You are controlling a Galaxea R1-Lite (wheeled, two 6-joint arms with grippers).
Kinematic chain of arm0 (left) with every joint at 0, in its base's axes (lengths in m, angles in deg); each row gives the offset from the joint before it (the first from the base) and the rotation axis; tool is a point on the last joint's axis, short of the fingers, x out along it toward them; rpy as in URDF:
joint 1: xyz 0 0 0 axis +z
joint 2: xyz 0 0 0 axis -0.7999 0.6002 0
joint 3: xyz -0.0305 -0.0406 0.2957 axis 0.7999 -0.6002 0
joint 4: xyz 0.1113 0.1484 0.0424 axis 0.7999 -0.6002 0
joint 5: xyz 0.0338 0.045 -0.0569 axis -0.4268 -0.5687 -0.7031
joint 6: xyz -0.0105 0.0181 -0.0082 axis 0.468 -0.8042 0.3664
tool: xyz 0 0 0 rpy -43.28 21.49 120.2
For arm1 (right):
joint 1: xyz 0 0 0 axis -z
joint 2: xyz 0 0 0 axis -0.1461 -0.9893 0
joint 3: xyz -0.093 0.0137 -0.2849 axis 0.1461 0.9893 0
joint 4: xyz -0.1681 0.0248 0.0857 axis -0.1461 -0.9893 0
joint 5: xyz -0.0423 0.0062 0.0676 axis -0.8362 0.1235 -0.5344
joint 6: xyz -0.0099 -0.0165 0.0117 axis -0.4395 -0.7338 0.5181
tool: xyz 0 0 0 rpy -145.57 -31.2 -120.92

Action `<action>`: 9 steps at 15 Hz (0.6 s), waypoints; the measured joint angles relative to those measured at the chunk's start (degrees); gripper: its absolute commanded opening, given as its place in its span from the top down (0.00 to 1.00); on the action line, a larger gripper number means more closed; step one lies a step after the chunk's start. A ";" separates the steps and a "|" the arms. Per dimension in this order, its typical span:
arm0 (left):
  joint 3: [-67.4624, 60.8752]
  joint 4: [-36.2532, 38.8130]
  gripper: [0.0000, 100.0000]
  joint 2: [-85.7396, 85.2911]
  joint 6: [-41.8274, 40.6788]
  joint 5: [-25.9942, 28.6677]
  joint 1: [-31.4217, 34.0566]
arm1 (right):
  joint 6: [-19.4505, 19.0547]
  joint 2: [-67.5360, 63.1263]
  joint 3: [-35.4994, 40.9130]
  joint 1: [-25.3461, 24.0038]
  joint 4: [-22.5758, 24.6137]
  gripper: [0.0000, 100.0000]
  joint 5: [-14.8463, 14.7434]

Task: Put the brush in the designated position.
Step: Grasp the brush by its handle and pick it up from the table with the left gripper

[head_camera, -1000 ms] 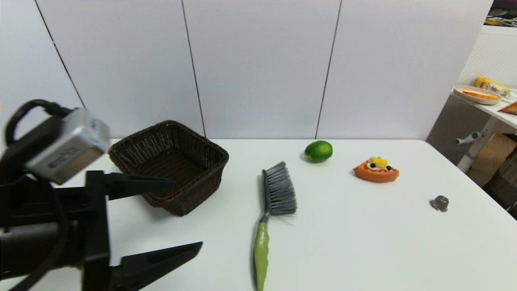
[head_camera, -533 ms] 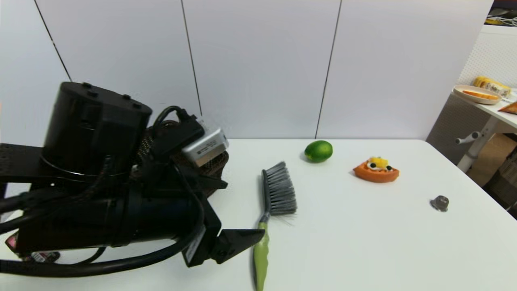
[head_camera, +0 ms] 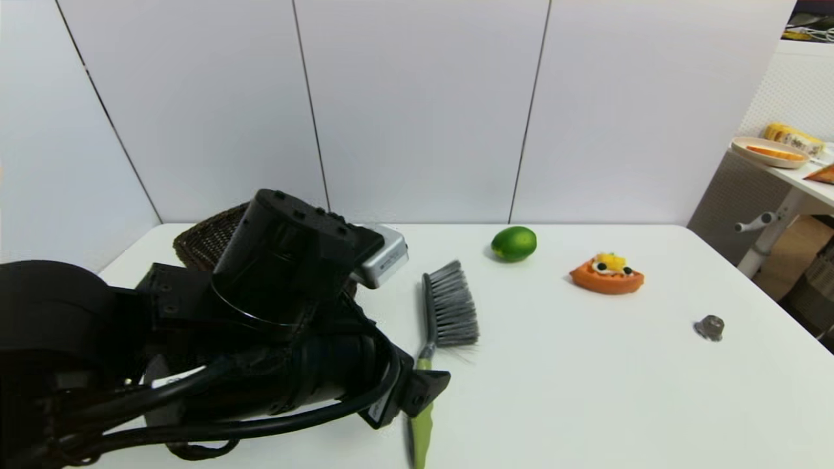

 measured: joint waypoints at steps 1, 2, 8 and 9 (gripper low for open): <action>0.17 -0.02 0.00 1.23 1.24 -0.18 -0.13 | 0.00 0.00 0.00 0.00 0.00 0.00 0.00; 0.48 0.05 0.00 2.47 2.16 -0.24 -0.20 | 0.01 0.00 0.00 0.00 0.00 0.00 0.00; 7.25 0.00 0.00 12.35 12.19 -3.52 -0.16 | 0.01 0.00 0.00 0.00 0.00 0.00 0.00; 8.91 0.07 0.00 14.23 13.59 -5.45 -0.06 | 0.00 0.00 0.00 0.00 0.02 0.00 0.00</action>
